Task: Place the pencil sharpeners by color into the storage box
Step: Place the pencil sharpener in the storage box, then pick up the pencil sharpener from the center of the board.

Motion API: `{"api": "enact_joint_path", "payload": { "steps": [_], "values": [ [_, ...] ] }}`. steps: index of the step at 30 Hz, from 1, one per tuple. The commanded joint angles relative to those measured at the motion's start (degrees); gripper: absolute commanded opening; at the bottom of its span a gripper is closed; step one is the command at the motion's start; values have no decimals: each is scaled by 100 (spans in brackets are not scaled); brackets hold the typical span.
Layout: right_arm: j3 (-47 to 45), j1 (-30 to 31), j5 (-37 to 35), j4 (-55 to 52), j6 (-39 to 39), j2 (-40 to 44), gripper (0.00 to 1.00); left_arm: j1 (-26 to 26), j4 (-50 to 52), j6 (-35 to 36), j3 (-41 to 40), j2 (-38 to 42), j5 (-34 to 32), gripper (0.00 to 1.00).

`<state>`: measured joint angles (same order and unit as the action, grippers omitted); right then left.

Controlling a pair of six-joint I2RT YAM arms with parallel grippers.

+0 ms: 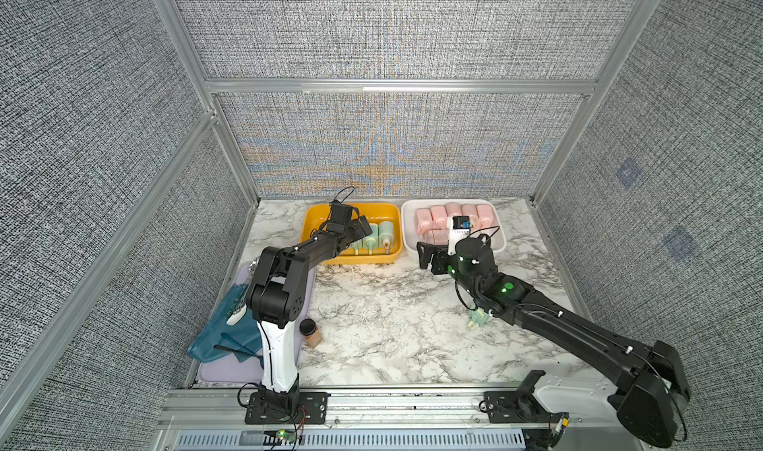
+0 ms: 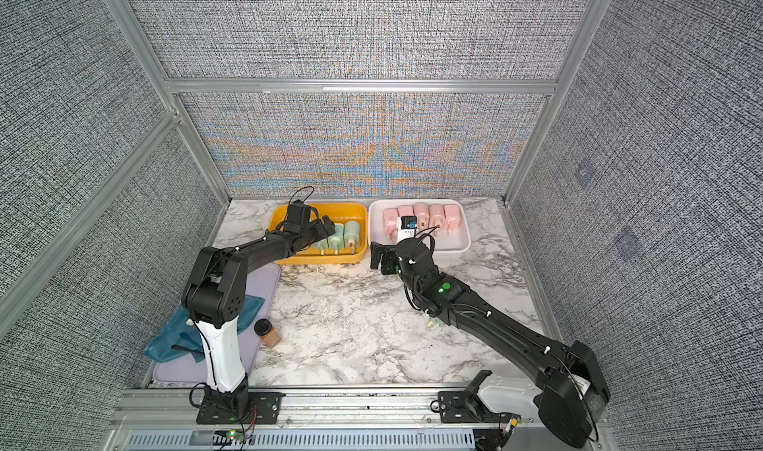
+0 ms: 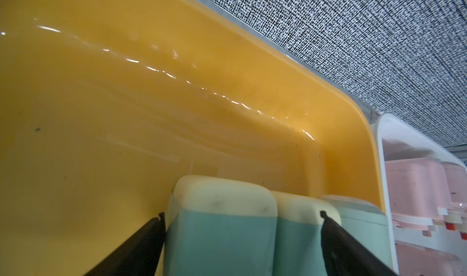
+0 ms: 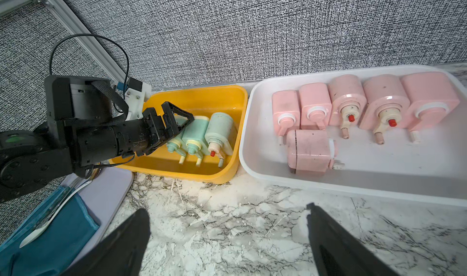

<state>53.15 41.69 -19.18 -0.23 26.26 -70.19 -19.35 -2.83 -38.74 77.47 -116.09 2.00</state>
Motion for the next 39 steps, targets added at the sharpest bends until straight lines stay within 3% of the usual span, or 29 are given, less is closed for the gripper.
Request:
{"api": "enact_joint_path", "payload": {
  "steps": [1, 11, 23, 33, 39],
  "values": [
    [-25, -3, -247, 7, 146, 40, 99, 11, -27, 82, 53, -57, 178, 99],
    [-287, -21, -330, 243, 298, 286, 99, 11, 0, -179, -127, 108, -7, 99],
    [-202, -216, -696, -686, 786, 269, 99, 11, 507, 921, 164, 506, -32, 99],
    [-486, -897, -486, -1897, 1209, 673, 99, -76, 48, 1050, -763, 1616, -270, 99],
    [-472, -1721, 388, -2739, 1482, 799, 99, -429, -209, 1282, -1367, 2438, -825, 99]
  ]
}}
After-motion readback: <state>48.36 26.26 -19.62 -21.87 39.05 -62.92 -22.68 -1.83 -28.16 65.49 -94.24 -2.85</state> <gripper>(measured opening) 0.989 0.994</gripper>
